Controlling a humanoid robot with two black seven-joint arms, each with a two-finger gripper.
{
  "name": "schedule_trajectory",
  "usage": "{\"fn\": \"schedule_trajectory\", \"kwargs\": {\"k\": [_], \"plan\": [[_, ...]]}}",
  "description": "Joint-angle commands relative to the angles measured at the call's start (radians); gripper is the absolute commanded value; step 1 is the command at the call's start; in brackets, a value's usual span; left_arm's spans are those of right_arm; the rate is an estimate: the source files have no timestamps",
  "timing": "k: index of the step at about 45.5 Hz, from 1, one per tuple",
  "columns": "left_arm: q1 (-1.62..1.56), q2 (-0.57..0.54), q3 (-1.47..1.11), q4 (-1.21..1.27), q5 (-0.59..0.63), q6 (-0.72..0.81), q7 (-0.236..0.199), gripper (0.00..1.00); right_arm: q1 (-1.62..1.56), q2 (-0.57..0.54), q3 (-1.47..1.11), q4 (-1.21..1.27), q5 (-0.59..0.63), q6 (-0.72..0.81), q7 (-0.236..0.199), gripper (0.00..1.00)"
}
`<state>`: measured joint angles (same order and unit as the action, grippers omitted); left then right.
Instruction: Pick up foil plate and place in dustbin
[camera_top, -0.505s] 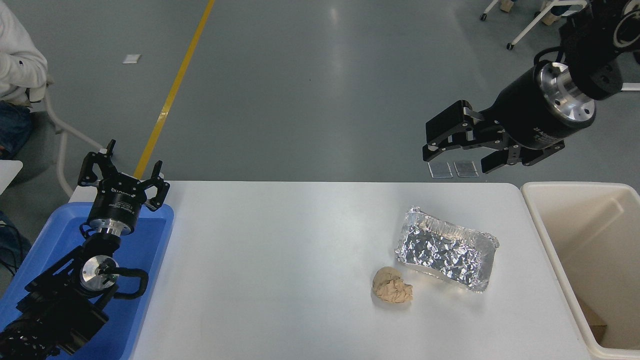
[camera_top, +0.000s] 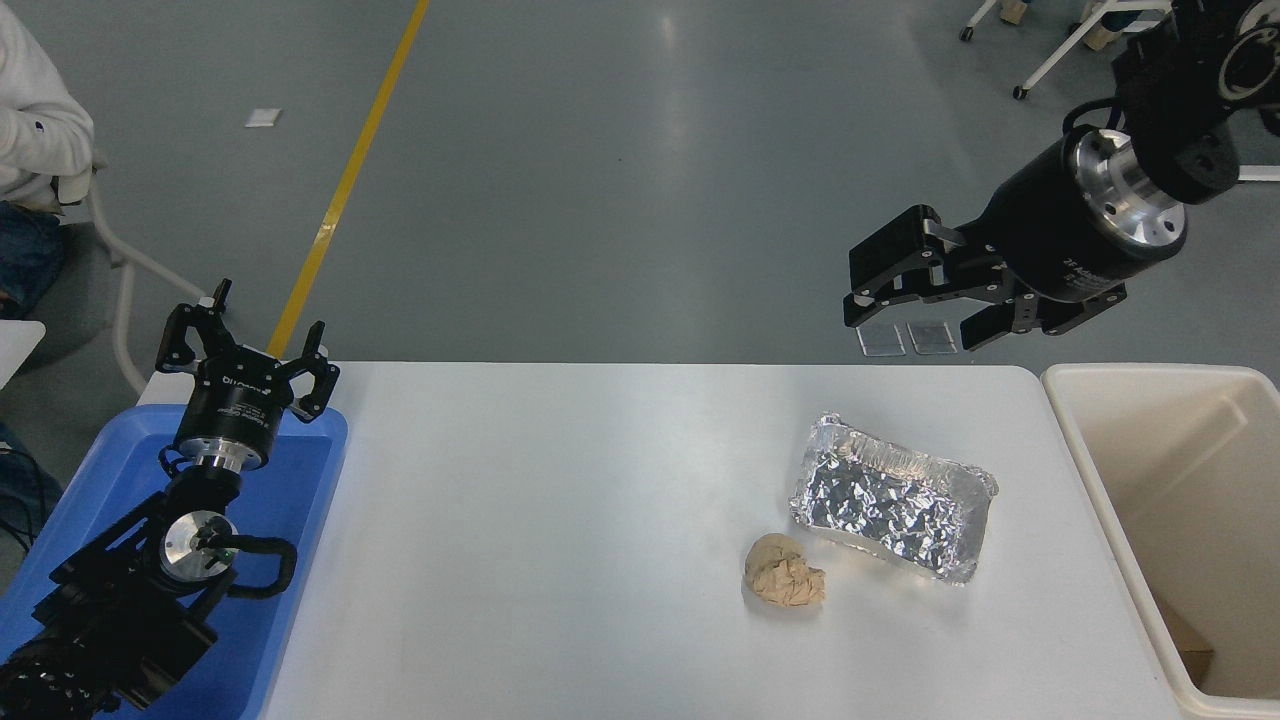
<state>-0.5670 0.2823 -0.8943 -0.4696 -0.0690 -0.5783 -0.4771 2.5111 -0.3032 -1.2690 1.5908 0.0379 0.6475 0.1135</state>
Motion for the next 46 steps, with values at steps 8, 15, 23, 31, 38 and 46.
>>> {"fn": "schedule_trajectory", "kwargs": {"k": [8, 15, 23, 31, 38, 46], "plan": [[0.001, 0.0, 0.0, 0.0, 0.0, 0.0, 0.0, 0.99, -0.021, 0.016, -0.001, -0.005, 0.0, -0.002, 0.002, 1.0], [-0.001, 0.0, 0.0, 0.0, 0.0, 0.0, 0.0, 0.99, -0.044, 0.009, -0.013, -0.011, 0.0, -0.002, 0.002, 1.0], [0.001, 0.0, 0.0, -0.001, 0.0, 0.0, 0.0, 0.99, -0.067, 0.01, -0.018, -0.021, -0.001, -0.002, 0.002, 1.0], [-0.001, 0.0, 0.0, 0.0, 0.0, -0.002, 0.0, 0.99, -0.08, 0.013, -0.018, -0.025, -0.003, -0.002, 0.002, 1.0], [-0.001, 0.0, 0.0, 0.0, 0.0, -0.002, 0.0, 0.99, -0.081, 0.004, -0.02, -0.028, 0.002, 0.003, 0.002, 1.0], [-0.001, 0.0, 0.0, -0.001, 0.0, -0.002, 0.0, 0.99, -0.08, -0.001, -0.026, -0.029, 0.02, 0.004, 0.003, 1.0]]}}
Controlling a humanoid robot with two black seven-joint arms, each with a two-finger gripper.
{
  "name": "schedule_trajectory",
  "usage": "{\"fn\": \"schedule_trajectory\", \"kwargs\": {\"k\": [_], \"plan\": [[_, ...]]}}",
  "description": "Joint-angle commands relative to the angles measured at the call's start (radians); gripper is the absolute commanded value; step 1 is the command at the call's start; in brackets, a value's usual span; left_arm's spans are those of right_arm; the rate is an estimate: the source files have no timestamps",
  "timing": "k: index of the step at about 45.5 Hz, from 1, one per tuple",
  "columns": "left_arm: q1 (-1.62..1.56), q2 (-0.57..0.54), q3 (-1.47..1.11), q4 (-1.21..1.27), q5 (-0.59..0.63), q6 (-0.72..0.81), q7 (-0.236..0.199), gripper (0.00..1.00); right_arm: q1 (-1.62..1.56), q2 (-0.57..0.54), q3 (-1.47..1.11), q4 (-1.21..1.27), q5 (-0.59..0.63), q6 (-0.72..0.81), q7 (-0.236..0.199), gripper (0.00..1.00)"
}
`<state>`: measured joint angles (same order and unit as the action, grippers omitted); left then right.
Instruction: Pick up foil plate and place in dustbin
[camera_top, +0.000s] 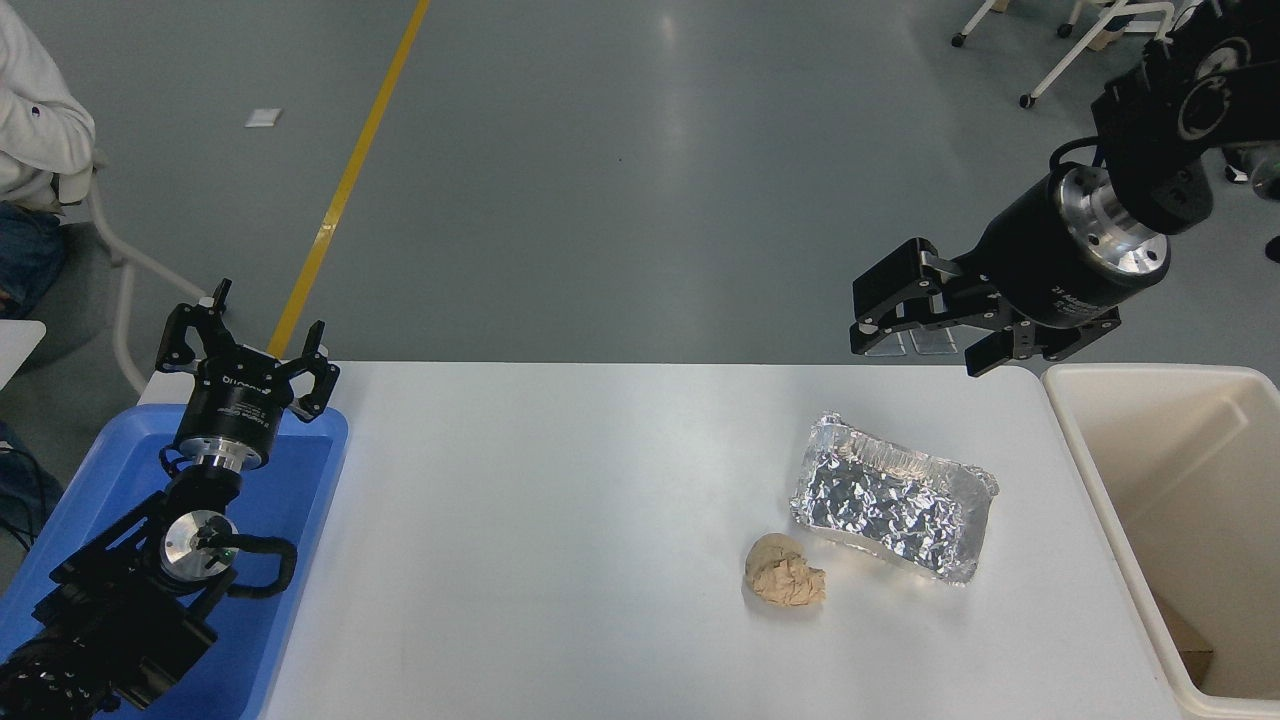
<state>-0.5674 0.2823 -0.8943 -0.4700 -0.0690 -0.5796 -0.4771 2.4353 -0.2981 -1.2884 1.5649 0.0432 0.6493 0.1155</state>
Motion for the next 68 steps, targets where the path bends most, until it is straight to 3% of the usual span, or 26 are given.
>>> {"fn": "schedule_trajectory", "kwargs": {"k": [1, 22, 33, 54, 68], "plan": [[0.0, 0.0, 0.0, 0.001, 0.0, 0.0, 0.0, 0.99, -0.004, -0.006, -0.006, -0.003, 0.015, 0.003, 0.001, 1.0], [0.0, 0.0, 0.0, -0.001, 0.0, 0.0, 0.0, 0.99, -0.172, -0.013, -0.049, -0.049, 0.012, -0.016, 0.0, 1.0], [0.0, 0.0, 0.0, -0.001, 0.0, 0.0, 0.0, 0.99, -0.492, -0.033, -0.08, -0.172, -0.009, -0.345, 0.0, 1.0], [0.0, 0.0, 0.0, -0.001, 0.0, 0.0, 0.0, 0.99, -0.887, 0.005, -0.075, -0.434, -0.009, -0.646, 0.001, 1.0], [0.0, 0.0, 0.0, -0.001, 0.0, 0.0, 0.0, 0.99, -1.018, 0.01, 0.029, -0.463, -0.009, -0.688, 0.001, 1.0]]}}
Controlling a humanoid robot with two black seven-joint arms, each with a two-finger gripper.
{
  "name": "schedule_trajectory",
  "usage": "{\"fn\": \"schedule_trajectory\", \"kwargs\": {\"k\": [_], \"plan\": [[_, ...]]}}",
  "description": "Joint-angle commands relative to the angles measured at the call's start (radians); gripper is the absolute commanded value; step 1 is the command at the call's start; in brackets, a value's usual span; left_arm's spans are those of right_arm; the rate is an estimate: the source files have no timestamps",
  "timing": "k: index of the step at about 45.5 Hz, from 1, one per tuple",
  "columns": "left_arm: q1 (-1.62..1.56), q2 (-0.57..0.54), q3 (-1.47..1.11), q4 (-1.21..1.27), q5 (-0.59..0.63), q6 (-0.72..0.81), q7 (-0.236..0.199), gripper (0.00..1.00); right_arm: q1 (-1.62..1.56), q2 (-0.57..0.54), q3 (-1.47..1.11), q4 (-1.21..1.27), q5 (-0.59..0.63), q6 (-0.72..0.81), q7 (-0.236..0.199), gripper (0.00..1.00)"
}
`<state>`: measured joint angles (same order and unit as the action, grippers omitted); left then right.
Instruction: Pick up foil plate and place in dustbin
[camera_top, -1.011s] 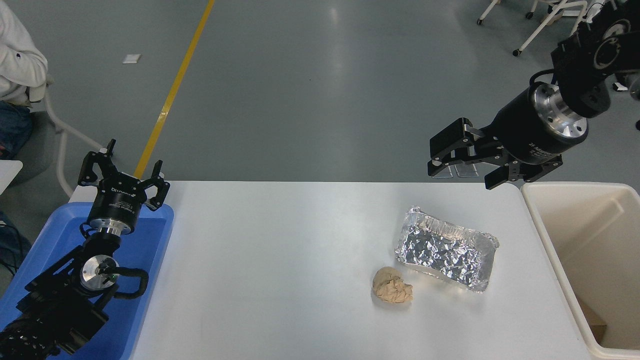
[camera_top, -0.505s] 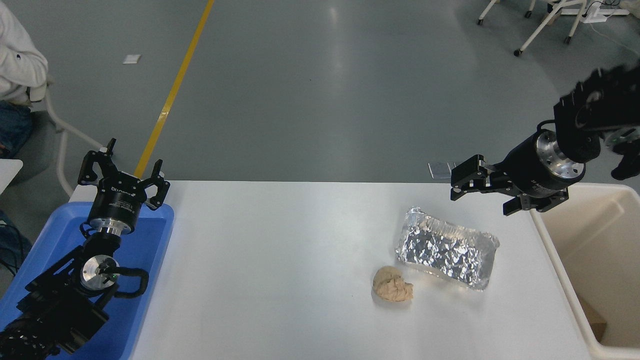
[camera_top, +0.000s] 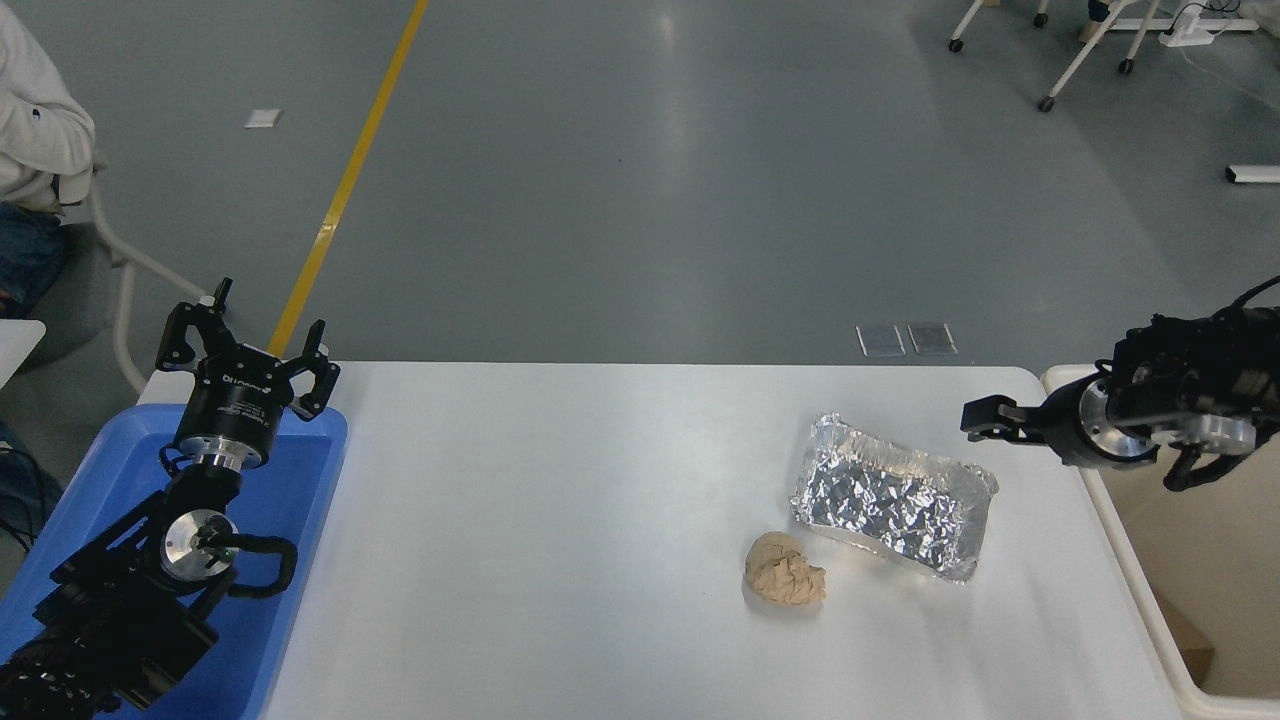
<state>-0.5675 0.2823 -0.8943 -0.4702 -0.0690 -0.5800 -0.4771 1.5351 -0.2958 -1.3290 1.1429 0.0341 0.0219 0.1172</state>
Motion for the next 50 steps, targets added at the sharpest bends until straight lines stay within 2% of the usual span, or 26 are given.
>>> {"fn": "schedule_trajectory", "kwargs": {"k": [1, 27, 38, 40, 50], "plan": [[0.0, 0.0, 0.0, 0.001, 0.0, 0.0, 0.0, 0.99, -0.125, 0.009, 0.077, -0.045, 0.001, -0.06, -0.001, 1.0], [0.0, 0.0, 0.0, 0.001, 0.0, 0.0, 0.0, 0.99, -0.351, 0.01, 0.137, -0.189, 0.013, -0.18, 0.001, 0.98], [0.0, 0.0, 0.0, -0.001, 0.0, 0.0, 0.0, 0.99, -0.382, 0.01, 0.198, -0.198, 0.018, -0.184, 0.001, 0.85], [0.0, 0.0, 0.0, -0.001, 0.0, 0.0, 0.0, 0.99, -0.386, 0.01, 0.203, -0.198, 0.02, -0.184, 0.001, 0.75], [0.0, 0.0, 0.0, -0.001, 0.0, 0.0, 0.0, 0.99, -0.391, 0.02, 0.205, -0.195, 0.01, -0.184, 0.006, 0.15]]}}
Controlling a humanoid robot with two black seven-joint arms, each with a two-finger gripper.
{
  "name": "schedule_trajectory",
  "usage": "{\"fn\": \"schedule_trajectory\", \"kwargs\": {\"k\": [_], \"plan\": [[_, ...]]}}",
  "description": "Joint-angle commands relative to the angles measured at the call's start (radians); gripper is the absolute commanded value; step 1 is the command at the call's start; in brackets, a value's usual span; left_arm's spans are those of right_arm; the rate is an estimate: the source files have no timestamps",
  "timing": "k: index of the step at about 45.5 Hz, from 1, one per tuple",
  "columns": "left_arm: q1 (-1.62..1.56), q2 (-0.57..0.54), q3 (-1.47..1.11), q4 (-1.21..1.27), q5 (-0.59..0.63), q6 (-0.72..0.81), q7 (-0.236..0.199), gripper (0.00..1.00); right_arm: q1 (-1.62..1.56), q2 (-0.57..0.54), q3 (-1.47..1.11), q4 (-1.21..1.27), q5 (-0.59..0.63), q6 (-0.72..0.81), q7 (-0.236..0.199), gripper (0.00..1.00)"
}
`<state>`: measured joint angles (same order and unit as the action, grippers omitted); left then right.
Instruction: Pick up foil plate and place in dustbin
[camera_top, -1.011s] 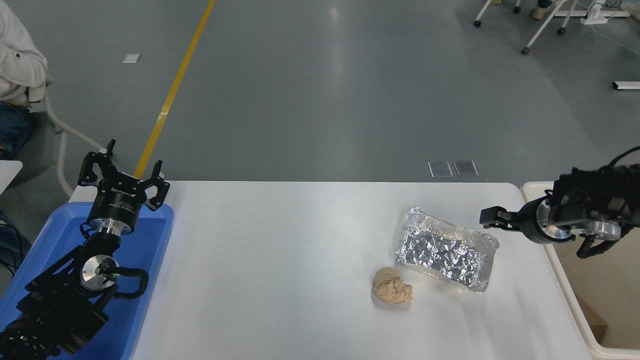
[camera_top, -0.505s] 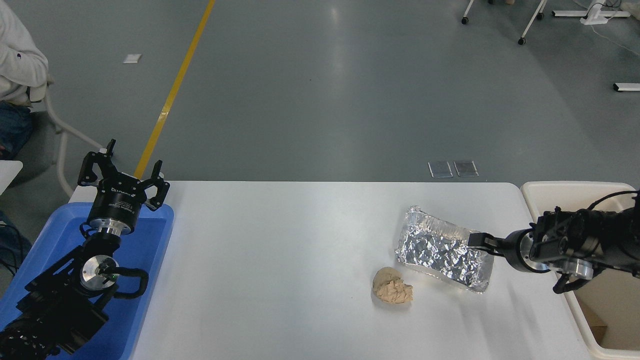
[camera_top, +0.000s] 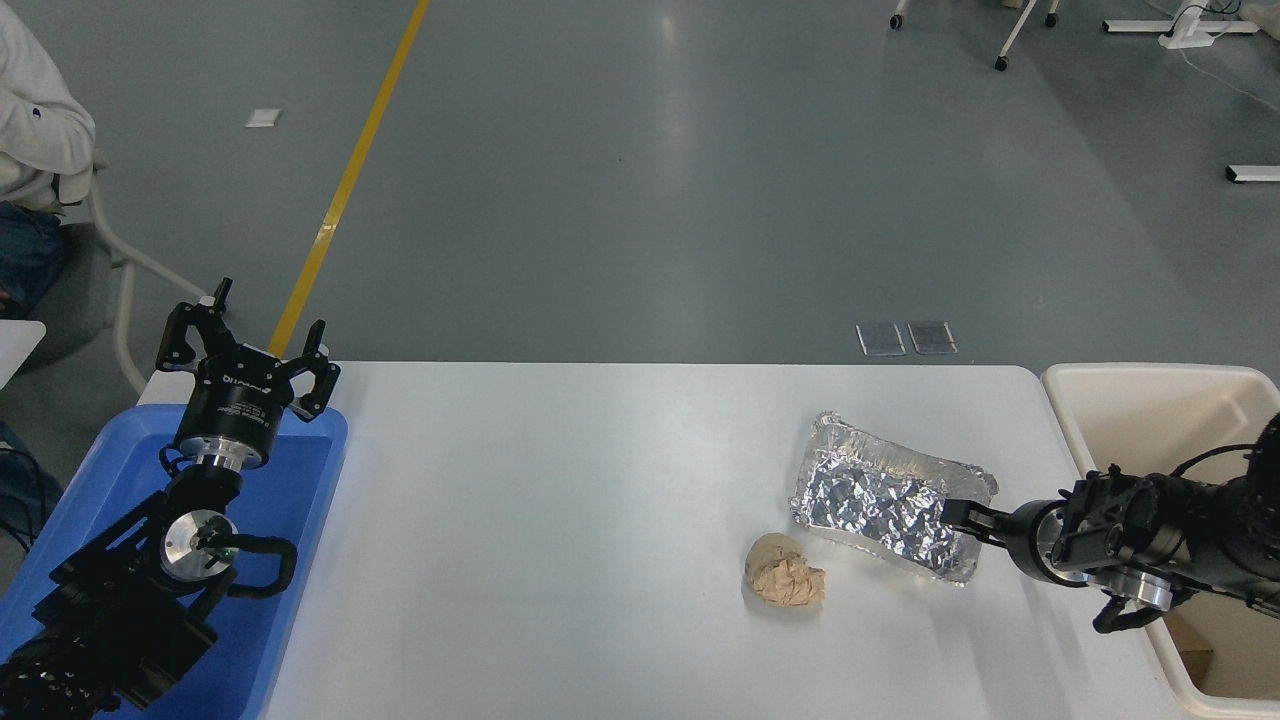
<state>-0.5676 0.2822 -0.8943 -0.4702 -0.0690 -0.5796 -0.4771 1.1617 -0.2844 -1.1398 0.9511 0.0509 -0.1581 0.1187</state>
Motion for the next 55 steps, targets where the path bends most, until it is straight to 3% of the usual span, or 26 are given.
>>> {"fn": "schedule_trajectory", "kwargs": {"k": [1, 4, 24, 39, 46, 55], "plan": [[0.0, 0.0, 0.0, -0.001, 0.0, 0.0, 0.0, 0.99, -0.016, 0.013, 0.015, -0.003, -0.008, -0.005, 0.006, 0.1], [0.0, 0.0, 0.0, 0.001, 0.0, 0.0, 0.0, 0.99, -0.014, 0.019, 0.017, -0.003, -0.011, -0.005, 0.007, 0.0], [0.0, 0.0, 0.0, -0.001, 0.0, 0.0, 0.0, 0.99, 0.11, -0.035, -0.003, 0.018, -0.016, 0.032, 0.009, 0.0], [0.0, 0.0, 0.0, -0.001, 0.0, 0.0, 0.0, 0.99, 0.395, -0.197, 0.014, 0.08, -0.042, 0.273, 0.012, 0.0], [0.0, 0.0, 0.0, 0.001, 0.0, 0.0, 0.0, 0.99, 0.548, -0.263, 0.009, 0.121, -0.089, 0.376, 0.059, 0.0], [0.002, 0.0, 0.0, -0.001, 0.0, 0.0, 0.0, 0.99, 0.725, -0.312, 0.009, 0.126, -0.094, 0.497, 0.065, 0.0]]}}
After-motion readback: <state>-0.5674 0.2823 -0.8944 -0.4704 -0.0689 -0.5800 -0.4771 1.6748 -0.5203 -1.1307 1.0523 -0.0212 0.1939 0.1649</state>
